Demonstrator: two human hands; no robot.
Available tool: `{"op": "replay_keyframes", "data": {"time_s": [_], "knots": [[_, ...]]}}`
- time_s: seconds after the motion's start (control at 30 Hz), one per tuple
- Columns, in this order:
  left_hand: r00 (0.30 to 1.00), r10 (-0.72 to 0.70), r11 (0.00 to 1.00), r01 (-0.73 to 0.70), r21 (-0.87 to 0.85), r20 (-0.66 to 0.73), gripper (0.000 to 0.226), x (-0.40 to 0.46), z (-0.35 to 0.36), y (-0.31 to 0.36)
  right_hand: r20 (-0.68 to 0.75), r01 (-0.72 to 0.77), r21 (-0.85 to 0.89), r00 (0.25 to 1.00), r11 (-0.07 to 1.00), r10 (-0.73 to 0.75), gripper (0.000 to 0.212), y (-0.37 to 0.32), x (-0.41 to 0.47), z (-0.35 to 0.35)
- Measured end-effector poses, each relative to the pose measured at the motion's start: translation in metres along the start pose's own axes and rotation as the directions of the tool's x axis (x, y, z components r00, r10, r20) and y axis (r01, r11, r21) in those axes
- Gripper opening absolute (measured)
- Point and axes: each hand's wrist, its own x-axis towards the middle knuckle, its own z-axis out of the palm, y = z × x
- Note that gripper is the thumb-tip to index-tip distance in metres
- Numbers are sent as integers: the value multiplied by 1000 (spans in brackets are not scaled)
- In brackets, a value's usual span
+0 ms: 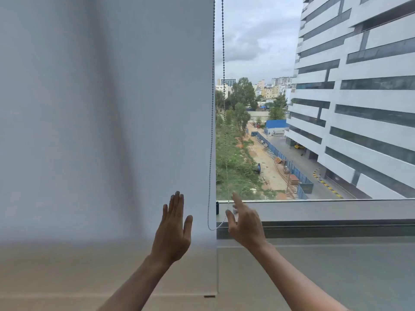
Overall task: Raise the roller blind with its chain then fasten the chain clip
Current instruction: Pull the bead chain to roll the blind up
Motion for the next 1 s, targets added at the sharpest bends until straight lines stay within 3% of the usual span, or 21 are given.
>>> {"op": "replay_keyframes", "data": {"time_s": [0.07,0.17,0.27,0.43,0.77,1.0], "knots": [[992,-83,995,76,-71,-97,61,8,-6,5,-80,-122,228,986,966,144,50,-9,16,0],[963,-194,970,161,-180,-185,38,22,-16,23,79,-327,528,938,784,339,36,-34,45,-9],[939,-320,883,245,-400,-130,41,35,-22,32,255,-418,704,904,575,344,31,-55,69,-21],[900,-429,685,272,-676,-74,44,46,-23,34,284,-383,847,912,367,297,41,-89,106,-41],[876,-466,698,276,-661,-126,29,57,-42,39,146,-193,956,966,221,213,36,-132,134,-83],[892,-435,709,255,-658,-123,25,82,-70,58,-187,49,901,940,431,284,47,-137,108,-83]]}}
